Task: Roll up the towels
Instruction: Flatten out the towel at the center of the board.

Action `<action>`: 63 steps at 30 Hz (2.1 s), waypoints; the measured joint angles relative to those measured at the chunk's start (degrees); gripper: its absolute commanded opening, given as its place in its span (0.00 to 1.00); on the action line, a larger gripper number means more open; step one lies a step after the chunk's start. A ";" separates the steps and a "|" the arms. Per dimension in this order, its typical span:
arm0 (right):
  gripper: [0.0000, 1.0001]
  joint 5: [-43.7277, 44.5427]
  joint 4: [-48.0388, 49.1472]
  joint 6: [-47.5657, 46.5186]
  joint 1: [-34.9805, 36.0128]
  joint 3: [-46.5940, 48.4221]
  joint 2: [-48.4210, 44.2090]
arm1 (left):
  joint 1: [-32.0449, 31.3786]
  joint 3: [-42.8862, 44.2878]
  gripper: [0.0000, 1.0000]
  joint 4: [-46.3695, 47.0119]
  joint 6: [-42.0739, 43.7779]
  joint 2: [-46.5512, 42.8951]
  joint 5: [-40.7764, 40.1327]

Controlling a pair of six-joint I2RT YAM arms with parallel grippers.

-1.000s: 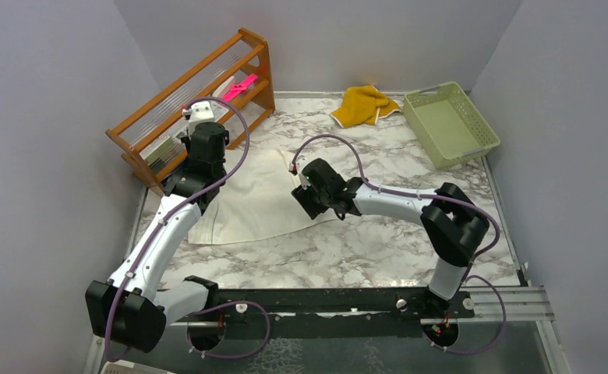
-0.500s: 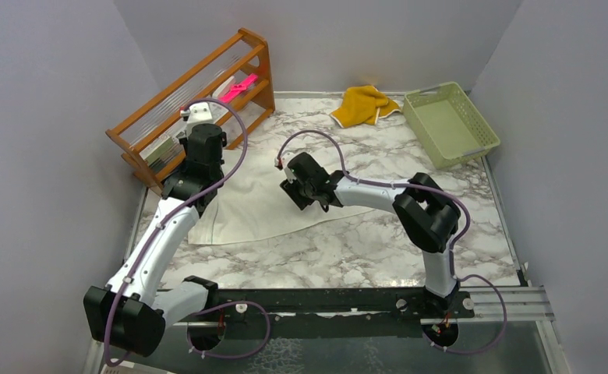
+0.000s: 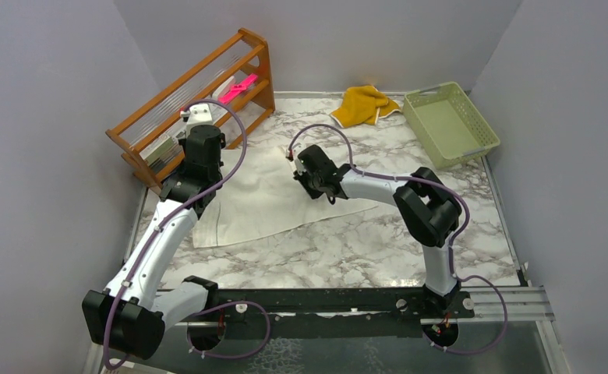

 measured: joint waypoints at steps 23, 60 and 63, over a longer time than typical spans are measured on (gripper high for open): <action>0.01 -4.46 -2.01 9.11 -16.31 -7.26 -32.11 | 2.84 1.38 0.00 -1.25 4.94 -1.03 -0.37; 0.16 -14.10 9.79 27.91 -30.25 -23.32 -42.27 | 7.96 4.66 0.00 -6.01 6.58 -2.12 2.97; 0.19 -13.92 9.86 27.85 -31.47 -23.32 -42.16 | 8.98 4.81 0.00 -6.38 6.91 -2.08 1.90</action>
